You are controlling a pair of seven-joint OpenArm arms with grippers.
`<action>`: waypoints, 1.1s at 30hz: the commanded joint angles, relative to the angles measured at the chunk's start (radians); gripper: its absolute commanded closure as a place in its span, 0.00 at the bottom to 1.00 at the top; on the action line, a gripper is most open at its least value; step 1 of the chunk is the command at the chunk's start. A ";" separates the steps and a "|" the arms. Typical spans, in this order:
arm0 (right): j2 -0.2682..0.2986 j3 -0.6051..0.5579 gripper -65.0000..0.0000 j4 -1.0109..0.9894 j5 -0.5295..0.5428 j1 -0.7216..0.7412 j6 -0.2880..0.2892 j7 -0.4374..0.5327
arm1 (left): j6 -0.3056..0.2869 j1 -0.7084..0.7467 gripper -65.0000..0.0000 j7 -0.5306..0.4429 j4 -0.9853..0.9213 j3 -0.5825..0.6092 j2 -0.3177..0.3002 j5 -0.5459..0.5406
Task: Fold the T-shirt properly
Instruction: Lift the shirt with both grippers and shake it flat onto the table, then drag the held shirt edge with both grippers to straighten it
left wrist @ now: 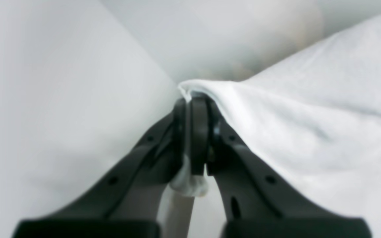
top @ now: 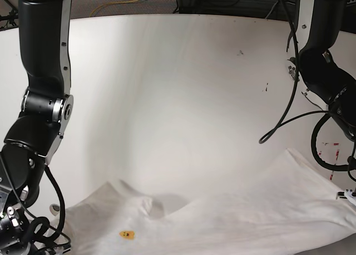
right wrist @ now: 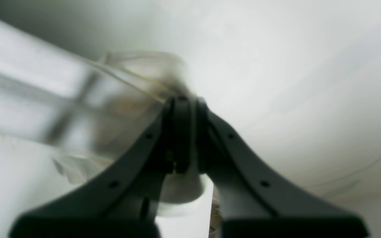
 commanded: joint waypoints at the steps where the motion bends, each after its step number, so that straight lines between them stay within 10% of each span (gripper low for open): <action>1: 0.008 0.049 1.00 0.119 -0.028 -0.070 -0.009 -0.023 | 0.006 0.040 1.00 -0.007 0.013 0.023 -0.015 0.017; 17: -0.121 0.304 1.00 0.392 -0.026 -0.814 -0.009 -0.043 | 0.006 0.618 1.00 -0.012 0.104 -0.030 -0.015 -0.127; 33: -0.138 0.445 1.00 0.396 0.067 -1.207 -0.009 -0.045 | 0.006 0.970 1.00 -0.165 0.101 -0.039 -0.008 -0.138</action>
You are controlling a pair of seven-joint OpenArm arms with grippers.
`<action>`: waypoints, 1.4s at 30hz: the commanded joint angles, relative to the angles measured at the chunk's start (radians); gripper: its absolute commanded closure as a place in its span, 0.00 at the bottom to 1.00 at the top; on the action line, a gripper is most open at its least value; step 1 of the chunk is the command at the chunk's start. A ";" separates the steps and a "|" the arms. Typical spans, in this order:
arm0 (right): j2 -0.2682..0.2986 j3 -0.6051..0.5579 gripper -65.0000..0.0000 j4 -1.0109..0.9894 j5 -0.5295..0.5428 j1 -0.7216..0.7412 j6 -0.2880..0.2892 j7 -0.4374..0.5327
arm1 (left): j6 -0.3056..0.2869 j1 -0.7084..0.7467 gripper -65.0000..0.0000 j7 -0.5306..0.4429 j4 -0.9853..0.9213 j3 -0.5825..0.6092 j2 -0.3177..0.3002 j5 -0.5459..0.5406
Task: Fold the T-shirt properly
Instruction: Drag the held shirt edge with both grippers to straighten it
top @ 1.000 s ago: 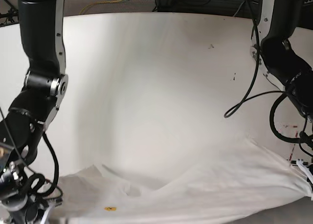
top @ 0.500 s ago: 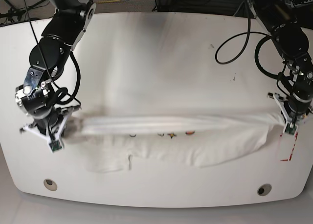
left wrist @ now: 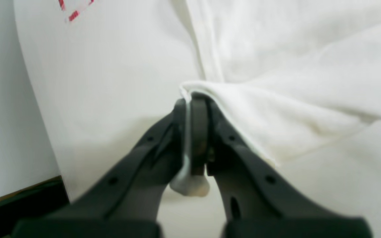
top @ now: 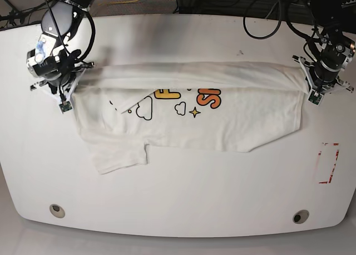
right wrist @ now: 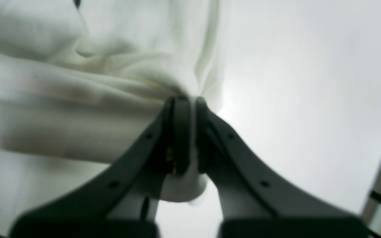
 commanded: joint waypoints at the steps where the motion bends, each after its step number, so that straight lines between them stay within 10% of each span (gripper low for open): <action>1: 0.022 0.042 1.00 0.022 0.076 -0.034 -0.004 0.005 | 0.014 -0.001 1.00 -0.011 0.018 -0.008 -0.018 0.014; 12: 0.022 0.065 0.99 0.022 0.249 -0.178 -0.004 0.001 | 0.014 -0.006 1.00 -0.011 0.017 0.045 -0.023 0.017; 19: 0.023 0.066 0.78 0.022 0.333 -0.245 -0.004 0.004 | 0.014 -0.026 1.00 -0.012 -0.064 0.052 -0.026 0.018; 28: 0.025 0.111 0.50 0.021 0.326 -0.253 -0.004 0.005 | 0.015 -0.140 0.35 -0.012 -0.204 0.052 -0.061 0.014; 35: 0.048 0.111 0.50 0.021 0.329 -0.253 -0.004 0.005 | 0.014 -0.252 0.33 -0.012 -0.213 0.047 -0.126 0.006; 42: 0.048 0.111 0.50 0.021 0.332 -0.252 -0.004 0.005 | -0.001 -0.278 0.33 -0.008 -0.206 -0.031 -0.205 -0.295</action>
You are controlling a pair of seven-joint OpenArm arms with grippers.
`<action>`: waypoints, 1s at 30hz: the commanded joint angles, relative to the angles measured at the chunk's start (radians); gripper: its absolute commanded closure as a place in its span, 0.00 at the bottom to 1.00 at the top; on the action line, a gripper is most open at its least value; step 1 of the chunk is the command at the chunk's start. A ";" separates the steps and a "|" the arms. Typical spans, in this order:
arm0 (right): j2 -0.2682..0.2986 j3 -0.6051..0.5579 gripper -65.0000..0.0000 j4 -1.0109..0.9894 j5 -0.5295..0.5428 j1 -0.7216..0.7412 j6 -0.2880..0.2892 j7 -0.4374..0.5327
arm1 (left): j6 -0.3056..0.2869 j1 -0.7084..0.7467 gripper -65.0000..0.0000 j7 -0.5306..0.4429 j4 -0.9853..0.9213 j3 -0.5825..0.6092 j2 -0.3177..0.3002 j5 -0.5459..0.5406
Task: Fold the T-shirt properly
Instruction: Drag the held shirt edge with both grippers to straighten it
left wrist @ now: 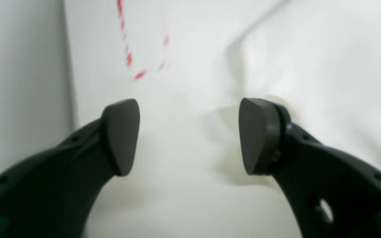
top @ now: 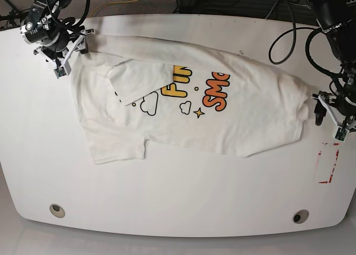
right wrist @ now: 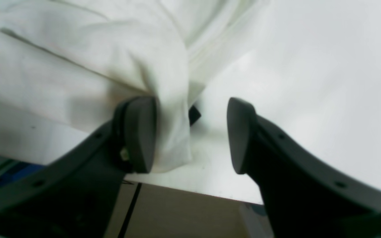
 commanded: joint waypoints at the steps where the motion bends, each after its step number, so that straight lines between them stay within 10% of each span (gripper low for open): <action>1: 0.015 0.006 0.50 0.020 0.006 0.006 -0.001 0.008 | -0.001 -0.011 0.33 -0.012 0.011 -0.021 -0.048 -0.092; 24: -0.024 0.040 0.50 0.075 0.003 0.003 -0.001 0.008 | -0.001 0.159 0.34 0.058 -0.103 0.029 0.047 -0.170; 30: -0.042 0.040 0.50 0.071 0.000 0.003 -0.001 0.008 | -0.001 0.108 0.57 -0.017 -0.253 0.029 0.046 -0.101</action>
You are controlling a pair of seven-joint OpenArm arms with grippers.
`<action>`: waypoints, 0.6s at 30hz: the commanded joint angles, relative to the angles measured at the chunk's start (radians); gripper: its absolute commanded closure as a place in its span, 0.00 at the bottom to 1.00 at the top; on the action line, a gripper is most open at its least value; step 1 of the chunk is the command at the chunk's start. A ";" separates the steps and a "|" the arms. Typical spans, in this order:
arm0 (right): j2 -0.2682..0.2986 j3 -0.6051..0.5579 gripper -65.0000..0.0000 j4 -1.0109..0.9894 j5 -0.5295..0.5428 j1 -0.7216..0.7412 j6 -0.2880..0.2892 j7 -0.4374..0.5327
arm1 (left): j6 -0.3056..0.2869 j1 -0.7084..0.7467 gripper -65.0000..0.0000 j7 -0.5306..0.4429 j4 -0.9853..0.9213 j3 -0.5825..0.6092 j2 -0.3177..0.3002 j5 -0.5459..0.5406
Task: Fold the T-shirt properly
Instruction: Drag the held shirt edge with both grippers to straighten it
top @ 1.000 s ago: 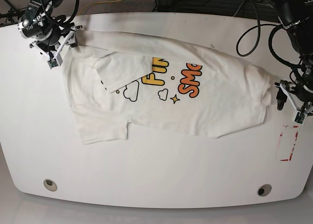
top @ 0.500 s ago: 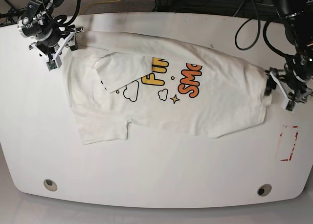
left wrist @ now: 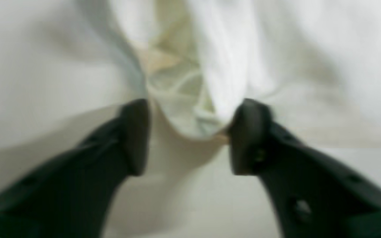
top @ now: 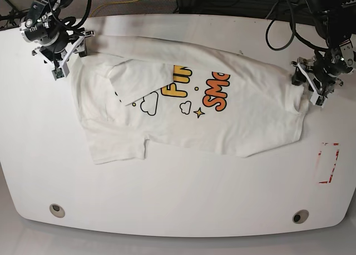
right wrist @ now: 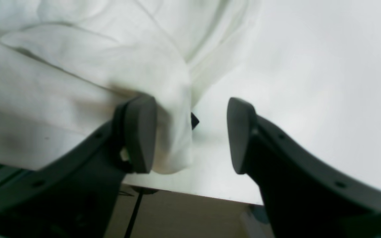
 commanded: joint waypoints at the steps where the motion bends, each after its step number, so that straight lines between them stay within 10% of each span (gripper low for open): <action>1: -0.007 0.009 0.50 0.013 0.003 -0.001 -0.001 0.008 | 0.002 -0.025 0.59 -0.045 -0.026 -0.003 -0.018 0.017; 18: -0.126 -0.009 0.60 -0.021 0.017 -0.026 -0.001 -0.029 | 0.002 -0.024 0.78 -0.075 -0.015 -0.006 -0.038 0.011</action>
